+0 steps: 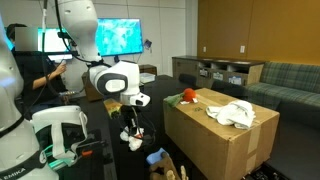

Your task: Remove the toy moose from the top of the brown box, place the white towel on top of the box, remove the white object from the top of the box, place the blue sponge on the box, remove the radish from the top of the box, put the eraser on the box

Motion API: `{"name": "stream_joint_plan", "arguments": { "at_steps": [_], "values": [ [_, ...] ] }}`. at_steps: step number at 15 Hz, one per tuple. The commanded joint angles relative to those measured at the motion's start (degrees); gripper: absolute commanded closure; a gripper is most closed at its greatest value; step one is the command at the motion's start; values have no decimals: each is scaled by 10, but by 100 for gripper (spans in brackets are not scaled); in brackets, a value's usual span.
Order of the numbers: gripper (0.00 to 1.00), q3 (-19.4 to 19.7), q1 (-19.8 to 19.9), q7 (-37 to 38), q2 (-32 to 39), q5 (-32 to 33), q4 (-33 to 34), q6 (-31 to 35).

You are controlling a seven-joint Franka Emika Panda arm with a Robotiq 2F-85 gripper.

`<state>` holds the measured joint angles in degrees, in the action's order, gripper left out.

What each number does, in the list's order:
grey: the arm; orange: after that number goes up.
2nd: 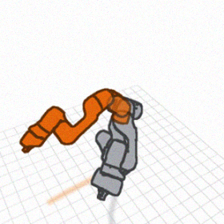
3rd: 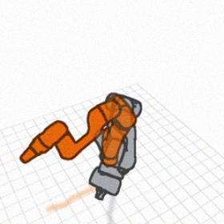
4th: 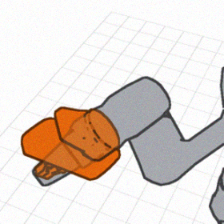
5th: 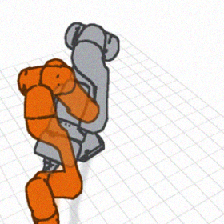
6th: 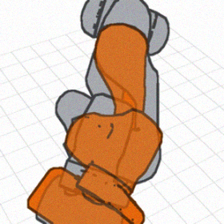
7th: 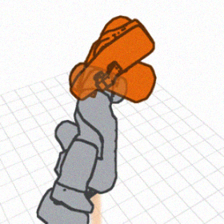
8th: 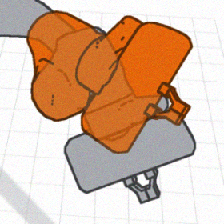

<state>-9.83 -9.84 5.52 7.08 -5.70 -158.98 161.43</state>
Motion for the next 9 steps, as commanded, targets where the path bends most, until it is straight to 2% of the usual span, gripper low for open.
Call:
{"name": "stream_joint_plan", "arguments": {
  "at_steps": [1,5,9],
  "values": [
    [95,-44,11,-38,64,-74,2,66],
    [95,-92,55,-60,132,-120,28,118],
    [95,-86,86,-37,191,-95,59,171]
  ]
}}
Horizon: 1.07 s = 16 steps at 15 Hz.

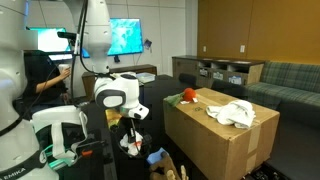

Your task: Remove the toy moose from the top of the brown box, place the white towel on top of the box, remove the white object from the top of the box, place the blue sponge on the box, remove the radish from the top of the box, put the eraser on the box

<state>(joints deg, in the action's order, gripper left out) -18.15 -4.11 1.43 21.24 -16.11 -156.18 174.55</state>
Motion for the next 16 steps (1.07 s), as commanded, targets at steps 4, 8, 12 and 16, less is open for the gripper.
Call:
{"name": "stream_joint_plan", "arguments": {
  "at_steps": [4,8,12,16],
  "values": [
    [95,19,53,13,106,28,74,66],
    [95,66,61,18,156,43,124,69],
    [95,121,60,30,193,45,168,66],
    [95,170,49,50,213,40,201,69]
  ]
}}
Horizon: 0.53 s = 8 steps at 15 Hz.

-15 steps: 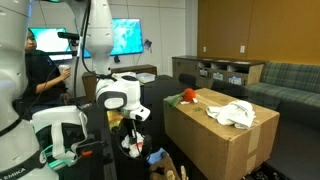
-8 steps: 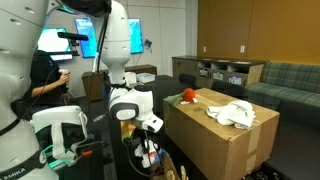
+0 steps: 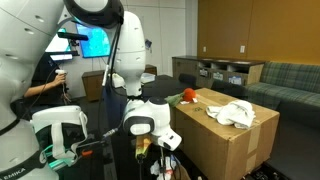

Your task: Remove the toy moose from the top of the brown box, place the white towel on top of the box, remove the white object from the top of the box, place the blue sponge on the box, remove the radish from the top of the box, put the eraser on the box

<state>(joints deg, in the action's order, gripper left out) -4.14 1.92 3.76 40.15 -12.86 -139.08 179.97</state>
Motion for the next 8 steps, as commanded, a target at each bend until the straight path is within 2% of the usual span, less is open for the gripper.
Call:
{"name": "stream_joint_plan", "arguments": {
  "at_steps": [1,3,4,5,6,8],
  "values": [
    [95,40,-15,32,26,7,36,13],
    [92,50,-19,40,30,6,42,10],
    [66,56,-24,44,32,6,43,7],
    [65,61,-28,46,33,7,42,5],
    [60,68,-36,47,30,10,39,0],
    [45,74,-46,41,15,17,26,-13]
  ]
}}
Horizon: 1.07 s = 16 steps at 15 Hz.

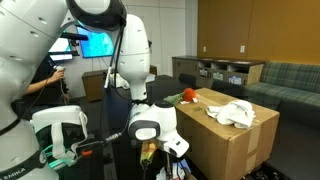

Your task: Remove the toy moose from the top of the brown box, place the white towel on top of the box, remove the white object from the top of the box, place the blue sponge on the box, remove the radish from the top of the box, put the eraser on the box

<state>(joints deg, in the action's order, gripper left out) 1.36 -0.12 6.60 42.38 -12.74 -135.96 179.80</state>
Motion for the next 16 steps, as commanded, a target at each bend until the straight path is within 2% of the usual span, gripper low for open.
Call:
{"name": "stream_joint_plan", "arguments": {
  "at_steps": [1,6,11,16],
  "values": [
    [36,21,-29,9,-15,20,-11,-15],
    [1,7,-27,-19,-74,59,-65,-40],
    [0,-23,-37,-27,-128,85,-115,-33],
    [0,-91,-26,-29,-126,80,-111,-23]
  ]
}}
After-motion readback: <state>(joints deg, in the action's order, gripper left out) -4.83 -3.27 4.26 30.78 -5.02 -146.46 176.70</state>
